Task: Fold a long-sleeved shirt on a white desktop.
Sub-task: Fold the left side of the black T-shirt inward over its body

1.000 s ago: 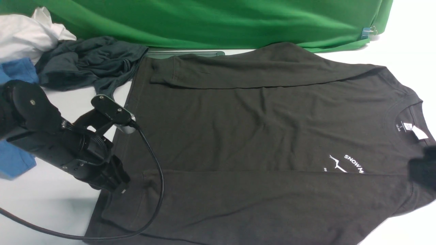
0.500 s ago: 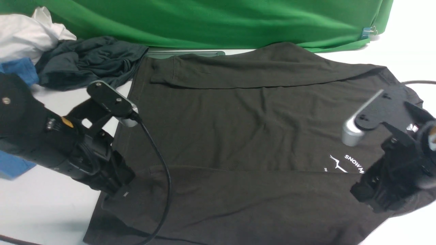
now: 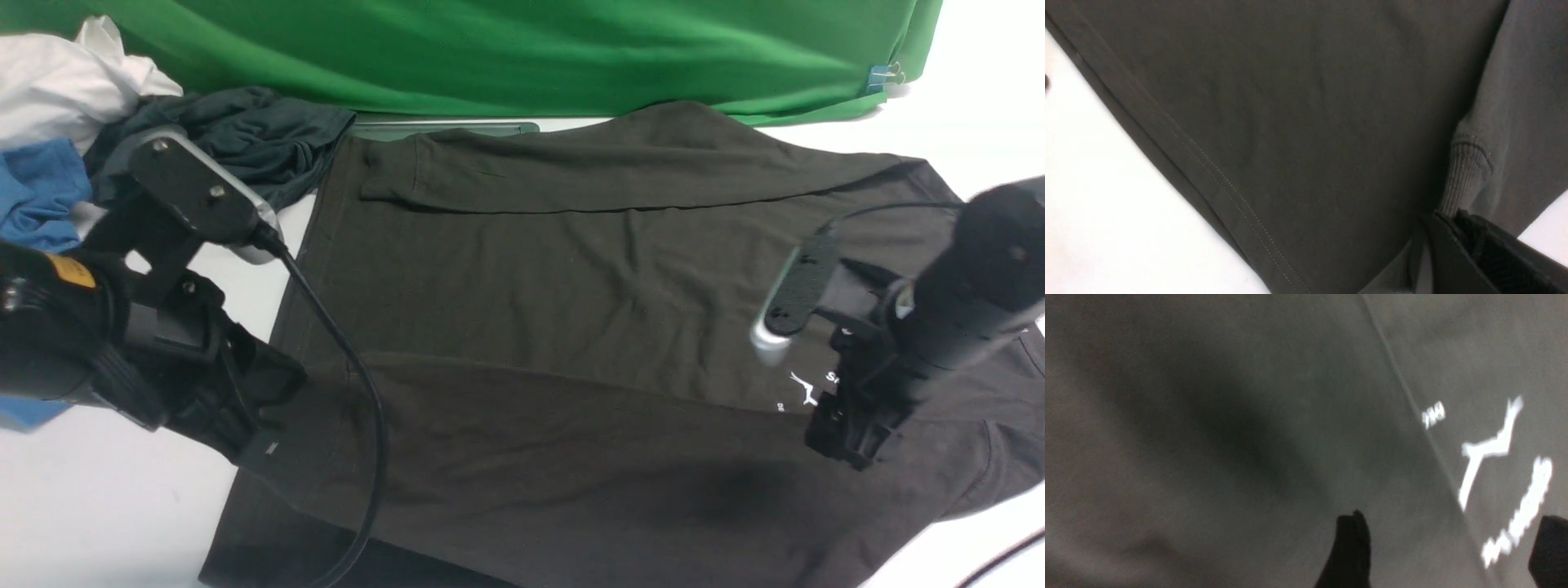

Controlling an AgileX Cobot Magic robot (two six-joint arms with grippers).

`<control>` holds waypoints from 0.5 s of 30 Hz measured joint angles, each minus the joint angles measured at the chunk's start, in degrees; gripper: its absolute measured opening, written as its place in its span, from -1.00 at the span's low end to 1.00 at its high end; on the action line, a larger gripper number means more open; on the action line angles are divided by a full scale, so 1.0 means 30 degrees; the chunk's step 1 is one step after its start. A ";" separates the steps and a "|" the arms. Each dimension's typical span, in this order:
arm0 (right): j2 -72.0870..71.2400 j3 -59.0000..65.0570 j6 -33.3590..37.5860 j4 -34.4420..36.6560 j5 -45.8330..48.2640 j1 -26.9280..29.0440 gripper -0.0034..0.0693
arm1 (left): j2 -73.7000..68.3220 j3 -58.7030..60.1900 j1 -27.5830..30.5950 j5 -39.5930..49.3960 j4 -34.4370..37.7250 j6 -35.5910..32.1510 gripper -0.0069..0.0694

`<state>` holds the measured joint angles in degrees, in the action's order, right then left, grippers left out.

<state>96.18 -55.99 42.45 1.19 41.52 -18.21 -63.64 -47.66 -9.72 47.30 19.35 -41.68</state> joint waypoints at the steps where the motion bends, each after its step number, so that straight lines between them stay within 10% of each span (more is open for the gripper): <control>1: 0.0381 -0.0325 0.0620 0.0047 -0.0088 0.0000 0.54 | 0.0123 0.0000 0.0000 0.0000 0.0016 0.0000 -0.74; 15: 0.3028 -0.1777 0.4733 0.3000 0.0050 0.0000 0.21 | 0.0200 0.0000 0.0000 0.0018 0.0363 0.0000 -0.74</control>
<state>105.27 -61.32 56.65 10.19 41.67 -18.21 -63.04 -47.66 -9.72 47.35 20.44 -41.68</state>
